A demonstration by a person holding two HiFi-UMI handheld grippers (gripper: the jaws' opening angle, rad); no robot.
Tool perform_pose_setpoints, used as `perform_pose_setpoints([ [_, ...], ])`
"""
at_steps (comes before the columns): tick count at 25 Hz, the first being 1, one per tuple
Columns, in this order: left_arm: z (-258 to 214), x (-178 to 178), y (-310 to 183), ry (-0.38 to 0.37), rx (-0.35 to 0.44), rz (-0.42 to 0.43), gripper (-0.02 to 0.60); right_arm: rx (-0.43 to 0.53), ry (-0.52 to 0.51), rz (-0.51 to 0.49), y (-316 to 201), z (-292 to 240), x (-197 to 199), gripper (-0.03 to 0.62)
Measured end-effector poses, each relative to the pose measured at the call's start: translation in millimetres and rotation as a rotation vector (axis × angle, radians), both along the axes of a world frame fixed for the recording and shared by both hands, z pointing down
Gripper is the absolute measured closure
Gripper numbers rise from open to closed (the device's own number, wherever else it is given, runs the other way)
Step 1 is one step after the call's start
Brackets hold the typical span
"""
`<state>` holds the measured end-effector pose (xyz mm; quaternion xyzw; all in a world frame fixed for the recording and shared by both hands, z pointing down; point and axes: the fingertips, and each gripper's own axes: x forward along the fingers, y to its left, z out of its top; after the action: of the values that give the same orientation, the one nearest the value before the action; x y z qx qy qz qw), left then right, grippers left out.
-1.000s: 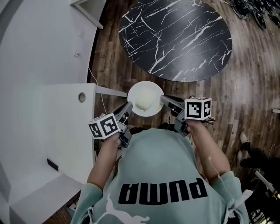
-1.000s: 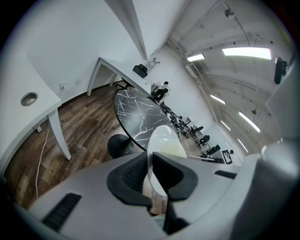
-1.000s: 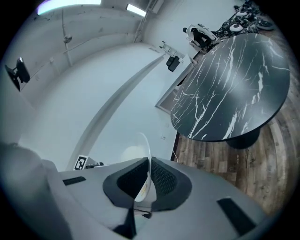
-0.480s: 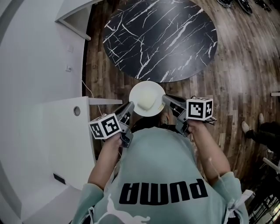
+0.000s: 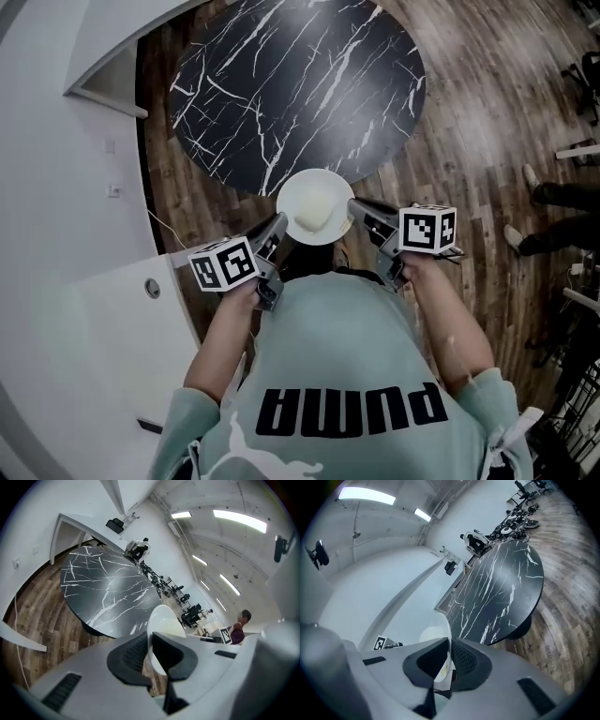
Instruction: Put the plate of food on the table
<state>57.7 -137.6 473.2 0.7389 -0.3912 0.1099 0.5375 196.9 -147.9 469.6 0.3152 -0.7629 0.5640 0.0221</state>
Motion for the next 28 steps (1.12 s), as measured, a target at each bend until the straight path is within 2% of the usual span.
perform_pose_setpoints([
  [16, 38, 31, -120, 0.056, -0.063, 0.181, 0.540, -0.093, 0.118, 0.143, -103, 27, 29, 0.565],
  [28, 74, 48, -148, 0.049, -0.139, 0.285, 0.540, -0.194, 0.179, 0.173, -132, 68, 45, 0.565],
])
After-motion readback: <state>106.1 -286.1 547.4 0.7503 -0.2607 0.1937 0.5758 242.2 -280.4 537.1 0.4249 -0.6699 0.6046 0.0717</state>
